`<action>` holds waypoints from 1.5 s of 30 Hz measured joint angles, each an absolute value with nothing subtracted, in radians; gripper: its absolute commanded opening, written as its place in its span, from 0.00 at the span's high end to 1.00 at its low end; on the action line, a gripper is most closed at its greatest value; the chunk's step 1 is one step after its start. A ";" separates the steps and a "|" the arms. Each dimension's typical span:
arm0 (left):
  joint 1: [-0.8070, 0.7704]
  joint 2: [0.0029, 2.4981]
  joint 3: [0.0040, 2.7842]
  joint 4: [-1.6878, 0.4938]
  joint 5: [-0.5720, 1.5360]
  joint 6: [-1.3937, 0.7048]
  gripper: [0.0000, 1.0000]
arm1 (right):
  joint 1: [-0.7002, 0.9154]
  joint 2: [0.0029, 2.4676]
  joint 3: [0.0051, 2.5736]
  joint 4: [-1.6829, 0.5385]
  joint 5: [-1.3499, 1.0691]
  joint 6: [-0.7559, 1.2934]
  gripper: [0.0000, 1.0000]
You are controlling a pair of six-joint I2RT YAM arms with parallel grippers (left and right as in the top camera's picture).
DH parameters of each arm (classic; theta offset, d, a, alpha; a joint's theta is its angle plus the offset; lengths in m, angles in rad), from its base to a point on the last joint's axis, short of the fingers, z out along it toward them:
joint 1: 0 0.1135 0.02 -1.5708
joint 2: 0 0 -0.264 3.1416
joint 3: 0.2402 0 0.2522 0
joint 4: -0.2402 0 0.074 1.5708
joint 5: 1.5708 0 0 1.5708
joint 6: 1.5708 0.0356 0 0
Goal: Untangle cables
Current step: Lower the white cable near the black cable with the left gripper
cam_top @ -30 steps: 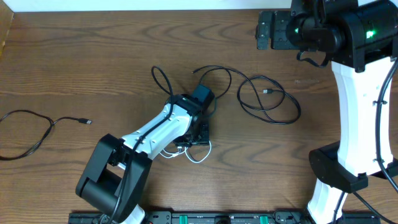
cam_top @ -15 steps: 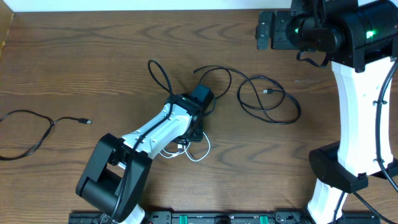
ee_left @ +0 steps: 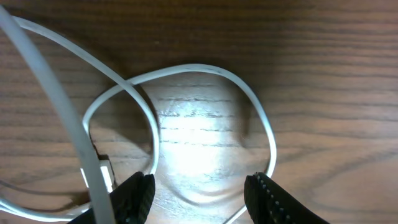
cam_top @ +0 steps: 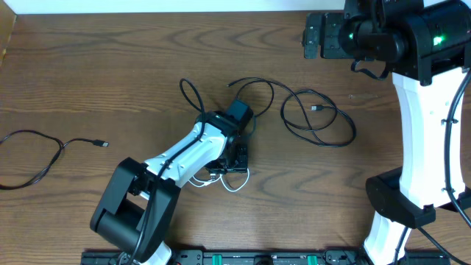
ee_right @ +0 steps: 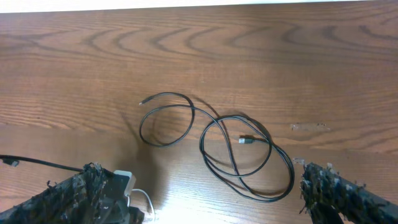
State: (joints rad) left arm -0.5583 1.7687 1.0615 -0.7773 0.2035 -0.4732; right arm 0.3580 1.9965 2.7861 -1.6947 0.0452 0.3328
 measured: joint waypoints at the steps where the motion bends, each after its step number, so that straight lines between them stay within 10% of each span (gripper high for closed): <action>1: -0.558 1.773 1.061 -0.777 0.199 -0.473 0.48 | 0.358 1.996 2.786 -1.695 0.045 0.333 0.01; 35: -0.570 1.833 1.062 -0.755 0.323 -0.448 0.32 | 0.358 1.996 2.786 -1.695 0.046 0.333 0.01; 41: -0.597 1.832 1.062 -0.744 0.280 -0.443 0.57 | 0.358 1.996 2.786 -1.695 0.046 0.333 0.01; 45: -0.622 1.833 1.061 -0.722 0.267 -0.442 0.37 | 0.358 1.996 2.786 -1.695 0.046 0.333 0.01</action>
